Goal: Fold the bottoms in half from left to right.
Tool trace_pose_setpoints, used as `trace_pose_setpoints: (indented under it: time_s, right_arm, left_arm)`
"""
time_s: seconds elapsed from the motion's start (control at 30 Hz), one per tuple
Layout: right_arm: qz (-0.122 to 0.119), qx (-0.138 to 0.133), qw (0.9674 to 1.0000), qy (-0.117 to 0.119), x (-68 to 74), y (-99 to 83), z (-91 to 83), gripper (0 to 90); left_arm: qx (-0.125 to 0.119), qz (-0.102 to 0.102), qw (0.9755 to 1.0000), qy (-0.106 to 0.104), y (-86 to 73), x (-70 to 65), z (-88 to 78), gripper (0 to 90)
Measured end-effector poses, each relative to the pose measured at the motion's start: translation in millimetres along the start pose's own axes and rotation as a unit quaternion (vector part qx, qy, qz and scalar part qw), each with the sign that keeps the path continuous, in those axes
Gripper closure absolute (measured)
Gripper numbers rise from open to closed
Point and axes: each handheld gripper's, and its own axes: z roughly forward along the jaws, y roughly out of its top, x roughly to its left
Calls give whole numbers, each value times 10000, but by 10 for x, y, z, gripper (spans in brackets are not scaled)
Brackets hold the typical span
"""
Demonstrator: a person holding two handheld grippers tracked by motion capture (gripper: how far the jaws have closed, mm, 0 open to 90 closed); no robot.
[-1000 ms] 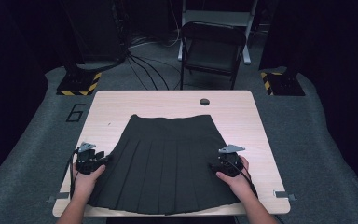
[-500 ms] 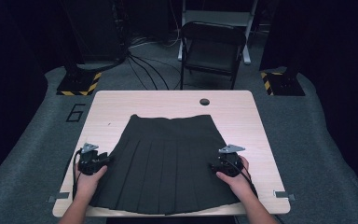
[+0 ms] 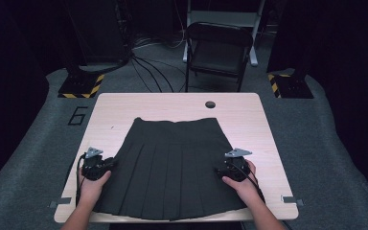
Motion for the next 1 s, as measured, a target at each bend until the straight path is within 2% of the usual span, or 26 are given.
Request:
trace_pose_setpoints:
  time_s: [0.43,0.63,0.83,0.93,1.0]
  right_arm:
    - [10,0,10000,0,2,0,0,308]
    - [13,-3,10000,-1,2,-1,0,308]
    - [13,-3,10000,0,2,-1,0,308]
    - [12,-4,10000,0,2,-1,0,308]
    - [-1,-9,10000,0,0,-2,0,308]
  left_arm:
    - [4,-59,9998,-177,8,5,-9,826]
    - [-2,-133,9997,-209,24,3,-27,846]
    - [40,-113,9996,-255,56,-12,-53,858]
    - [-72,-136,9996,-253,61,-31,-56,858]
    - [-36,-110,9995,-296,74,-34,-77,859]
